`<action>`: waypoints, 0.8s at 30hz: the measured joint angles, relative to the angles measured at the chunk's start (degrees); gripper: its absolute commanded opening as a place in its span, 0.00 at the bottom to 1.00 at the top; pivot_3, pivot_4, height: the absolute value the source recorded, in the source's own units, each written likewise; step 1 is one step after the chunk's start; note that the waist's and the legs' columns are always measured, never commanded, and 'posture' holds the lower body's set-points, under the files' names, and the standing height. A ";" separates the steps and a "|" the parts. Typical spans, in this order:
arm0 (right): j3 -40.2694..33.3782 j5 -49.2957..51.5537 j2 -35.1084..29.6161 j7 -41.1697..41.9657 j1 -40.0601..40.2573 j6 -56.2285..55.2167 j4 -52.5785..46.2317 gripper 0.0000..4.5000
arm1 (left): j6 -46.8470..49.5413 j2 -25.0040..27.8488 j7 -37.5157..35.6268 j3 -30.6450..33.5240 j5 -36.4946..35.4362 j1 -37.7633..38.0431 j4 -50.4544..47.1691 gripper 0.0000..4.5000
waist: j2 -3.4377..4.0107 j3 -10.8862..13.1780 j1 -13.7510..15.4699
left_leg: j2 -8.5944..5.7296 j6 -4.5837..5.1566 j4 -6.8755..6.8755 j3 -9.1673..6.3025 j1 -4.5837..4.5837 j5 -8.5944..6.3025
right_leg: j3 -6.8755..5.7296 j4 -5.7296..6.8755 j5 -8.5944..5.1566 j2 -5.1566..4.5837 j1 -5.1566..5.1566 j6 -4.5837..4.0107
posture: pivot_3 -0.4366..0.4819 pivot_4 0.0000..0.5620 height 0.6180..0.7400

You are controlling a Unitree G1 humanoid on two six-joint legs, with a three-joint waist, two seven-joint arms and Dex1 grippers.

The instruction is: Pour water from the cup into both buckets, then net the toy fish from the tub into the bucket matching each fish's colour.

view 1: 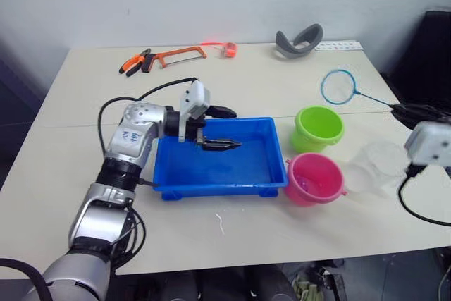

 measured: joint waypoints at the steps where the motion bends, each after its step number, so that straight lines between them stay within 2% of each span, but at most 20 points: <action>1: 0.96 3.04 0.18 0.91 -0.44 2.61 -1.75 0.00 | 0.36 0.90 -0.34 -0.02 0.00 0.56 -0.73 0.99 | 0.01 0.00 -0.13 | 0.05 -0.01 -0.01 -0.01 0.02 0.01 | 0.00 0.03 -0.01 0.01 0.00 -0.01 | 0.48 0.27 1.00; 4: 5.72 14.40 1.54 3.10 -3.83 14.12 -9.39 0.00 | 2.67 6.21 -2.42 0.16 -0.23 4.35 -5.14 0.99 | 0.02 0.00 -0.49 | 0.12 -0.04 -0.02 -0.07 0.01 0.02 | -0.03 0.06 -0.02 -0.04 0.00 -0.05 | 0.48 0.27 1.00; 6: 12.68 21.32 4.93 2.82 -10.19 23.30 -14.29 0.00 | 5.09 12.66 -3.92 1.30 -0.28 8.67 -8.68 0.99 | -0.01 0.02 -0.59 | 0.07 -0.03 0.01 -0.13 -0.03 0.02 | -0.09 0.03 -0.02 -0.15 0.00 -0.06 | 0.48 0.27 1.00; 8: 15.77 22.92 6.36 2.16 -12.65 26.85 -15.44 0.00 | 5.98 14.73 -4.23 2.05 -0.28 9.94 -9.55 0.99 | -0.03 0.03 -0.65 | -0.01 0.00 0.02 -0.16 -0.06 0.00 | -0.14 0.03 -0.02 -0.23 0.00 -0.06 | 0.48 0.27 1.00; 9: 20.31 23.87 7.92 1.87 -16.01 31.72 -16.26 0.00 | 7.24 18.06 -4.54 3.24 -0.45 11.28 -10.75 0.99 | -0.04 0.03 -0.44 | -0.06 0.04 0.01 -0.20 -0.13 -0.01 | -0.17 0.01 -0.03 -0.28 -0.03 -0.06 | 0.48 0.27 1.00; 12: 26.04 24.58 11.14 1.81 -20.37 38.48 -16.58 0.00 | 9.05 23.35 -5.39 5.07 -0.63 12.99 -12.18 0.99 | -0.04 0.03 0.07 | -0.04 0.10 -0.02 -0.20 -0.18 -0.05 | -0.19 -0.06 -0.05 -0.33 -0.07 -0.10 | 0.48 0.27 1.00; 15: 29.19 26.33 13.22 1.91 -21.65 44.76 -16.51 0.00 | 9.78 25.73 -6.63 5.61 -1.05 13.61 -13.14 0.99 | -0.04 0.03 0.84 | -0.09 0.16 -0.01 -0.24 -0.31 -0.09 | -0.26 -0.10 -0.07 -0.37 -0.14 -0.13 | 0.48 0.27 1.00; 17: 29.47 27.44 13.86 1.89 -22.02 47.25 -16.48 0.00 | 9.84 25.76 -6.59 5.62 -1.07 13.78 -13.21 0.99 | -0.04 0.03 0.89 | -0.10 0.19 -0.01 -0.22 -0.31 -0.10 | -0.29 -0.11 -0.07 -0.37 -0.15 -0.13 | 0.48 0.27 1.00; 24: 30.00 32.39 22.15 -1.79 -22.37 60.02 -13.60 0.00 | 10.93 25.72 -4.26 5.64 -1.32 13.87 -15.42 0.99 | -0.11 0.01 0.35 | -0.03 0.20 -0.03 -0.06 -0.34 -0.11 | -0.20 0.02 -0.07 -0.31 -0.35 -0.13 | 0.48 0.27 1.00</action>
